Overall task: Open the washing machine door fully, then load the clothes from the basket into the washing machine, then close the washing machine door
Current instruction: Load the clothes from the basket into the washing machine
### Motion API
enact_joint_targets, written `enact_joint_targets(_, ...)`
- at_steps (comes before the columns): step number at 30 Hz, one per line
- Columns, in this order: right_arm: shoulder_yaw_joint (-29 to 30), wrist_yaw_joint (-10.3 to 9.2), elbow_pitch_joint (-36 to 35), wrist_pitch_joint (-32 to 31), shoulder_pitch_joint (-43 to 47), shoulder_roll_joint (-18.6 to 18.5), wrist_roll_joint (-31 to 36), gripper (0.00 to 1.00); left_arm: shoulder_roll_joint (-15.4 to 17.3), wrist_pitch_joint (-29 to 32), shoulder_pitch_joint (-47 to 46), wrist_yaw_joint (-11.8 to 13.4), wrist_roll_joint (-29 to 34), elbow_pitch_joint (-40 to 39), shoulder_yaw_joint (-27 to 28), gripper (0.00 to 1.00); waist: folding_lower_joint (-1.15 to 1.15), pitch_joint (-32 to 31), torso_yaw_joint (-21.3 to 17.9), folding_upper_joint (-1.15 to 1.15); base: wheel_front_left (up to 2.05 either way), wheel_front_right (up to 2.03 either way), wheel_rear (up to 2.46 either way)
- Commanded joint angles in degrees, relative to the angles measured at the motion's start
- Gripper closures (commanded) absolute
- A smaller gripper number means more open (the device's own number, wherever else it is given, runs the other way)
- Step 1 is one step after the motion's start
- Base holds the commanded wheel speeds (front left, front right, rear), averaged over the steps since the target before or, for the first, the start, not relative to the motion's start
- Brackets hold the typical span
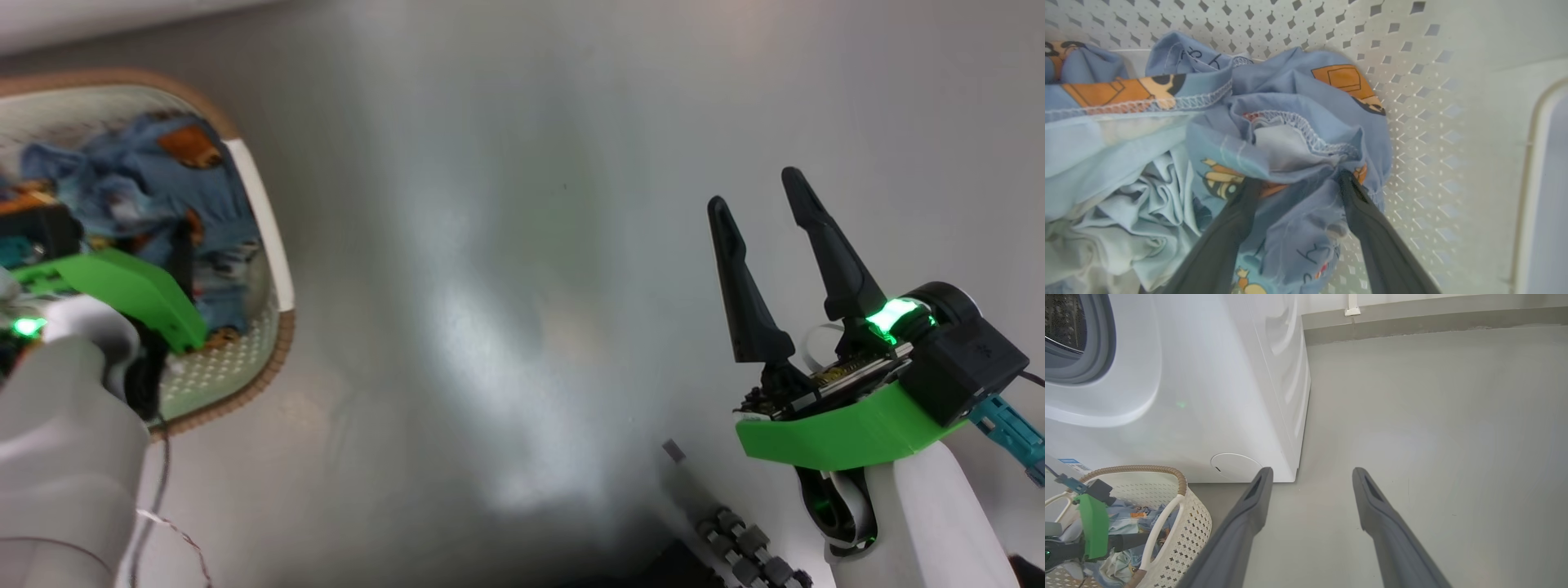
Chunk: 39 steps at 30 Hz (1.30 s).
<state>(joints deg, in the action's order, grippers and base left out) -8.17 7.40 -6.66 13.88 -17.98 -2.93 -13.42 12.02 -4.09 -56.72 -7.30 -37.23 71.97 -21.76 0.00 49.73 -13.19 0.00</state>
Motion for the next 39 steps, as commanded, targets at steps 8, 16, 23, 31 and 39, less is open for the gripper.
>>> enact_joint_targets(8,-1.8,0.09,-1.4,1.0,0.2,0.1,-1.0,0.00,4.5,1.9,-2.8,-0.2,-1.2,1.0,1.2,0.00,0.00,7.2,-3.4,0.00,0.00,0.00,0.00)
enact_joint_targets(16,-2.0,0.09,-1.4,1.1,-0.2,0.1,-1.7,0.00,5.0,3.6,-3.2,0.8,-2.2,1.6,1.6,0.60,0.00,8.3,-3.7,0.00,0.00,0.00,0.00)
enact_joint_targets(23,-1.6,0.09,-1.3,1.1,-0.5,0.1,-1.7,0.00,4.4,3.2,-2.8,0.6,-2.7,1.8,1.3,1.00,0.00,7.9,-3.3,0.00,0.00,0.00,0.00)
enact_joint_targets(31,-0.6,0.09,-1.1,1.1,-0.3,0.1,-0.8,0.00,2.5,-1.9,-1.7,0.2,-3.4,1.7,1.1,1.00,0.00,5.3,-1.4,0.00,0.00,0.00,0.00)
enact_joint_targets(39,0.2,0.09,-0.5,1.1,-0.1,0.1,0.9,0.00,0.1,-8.6,0.2,-0.1,-2.2,0.6,-1.1,1.00,0.00,1.2,1.6,0.00,0.00,0.00,0.00)
